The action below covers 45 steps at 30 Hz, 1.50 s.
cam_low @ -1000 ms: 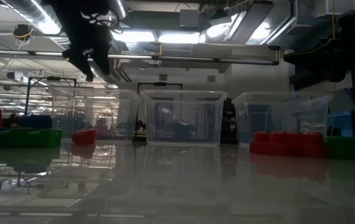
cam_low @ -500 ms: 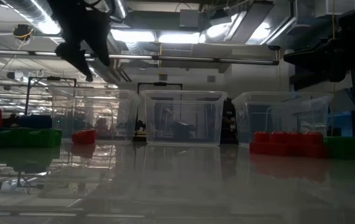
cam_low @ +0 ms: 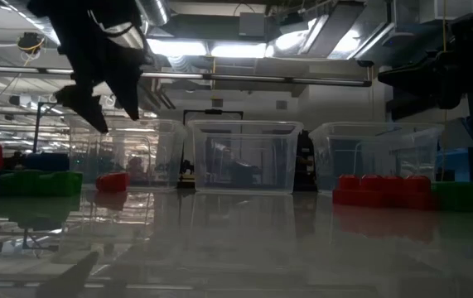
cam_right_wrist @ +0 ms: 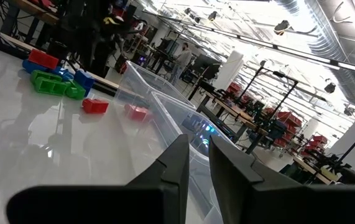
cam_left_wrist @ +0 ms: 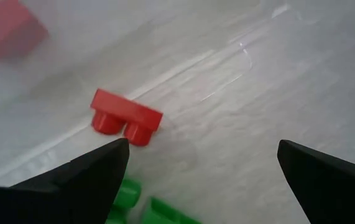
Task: Sort blocks
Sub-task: Put the red game piece into the left transparent bin
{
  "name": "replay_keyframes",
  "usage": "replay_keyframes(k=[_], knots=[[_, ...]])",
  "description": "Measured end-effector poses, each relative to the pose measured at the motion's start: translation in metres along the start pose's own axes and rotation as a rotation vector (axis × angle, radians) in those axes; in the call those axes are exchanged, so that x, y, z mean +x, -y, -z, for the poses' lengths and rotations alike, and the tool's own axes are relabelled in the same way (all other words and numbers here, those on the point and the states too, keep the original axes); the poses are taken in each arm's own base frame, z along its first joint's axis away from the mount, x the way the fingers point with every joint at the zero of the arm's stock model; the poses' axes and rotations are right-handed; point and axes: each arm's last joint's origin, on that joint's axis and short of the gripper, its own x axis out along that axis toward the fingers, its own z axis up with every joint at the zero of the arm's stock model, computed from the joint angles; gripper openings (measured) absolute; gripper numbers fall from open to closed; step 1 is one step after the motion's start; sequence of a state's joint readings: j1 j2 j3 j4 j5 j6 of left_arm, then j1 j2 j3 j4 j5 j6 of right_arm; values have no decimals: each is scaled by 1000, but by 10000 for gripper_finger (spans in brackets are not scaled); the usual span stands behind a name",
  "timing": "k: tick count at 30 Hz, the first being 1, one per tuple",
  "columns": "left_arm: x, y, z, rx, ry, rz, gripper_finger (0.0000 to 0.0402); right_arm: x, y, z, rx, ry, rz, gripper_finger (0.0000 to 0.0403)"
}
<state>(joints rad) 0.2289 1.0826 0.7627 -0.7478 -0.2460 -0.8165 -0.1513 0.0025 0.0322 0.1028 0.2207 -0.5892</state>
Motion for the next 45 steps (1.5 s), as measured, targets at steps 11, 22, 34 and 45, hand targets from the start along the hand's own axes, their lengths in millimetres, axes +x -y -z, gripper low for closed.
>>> replay_keyframes(k=[11,22,34,45], knots=[[29,-17,8,-180,-27,-102,399,0,0,0,0,-2,4,65],[69,-20,4,-189,-61,-234,399,0,0,0,-1,-6,4,65],[101,-18,3,-189,-78,-266,399,0,0,1,-2,-12,1,65],[108,-17,5,-168,-88,-289,399,0,-1,2,-5,-23,-7,65]])
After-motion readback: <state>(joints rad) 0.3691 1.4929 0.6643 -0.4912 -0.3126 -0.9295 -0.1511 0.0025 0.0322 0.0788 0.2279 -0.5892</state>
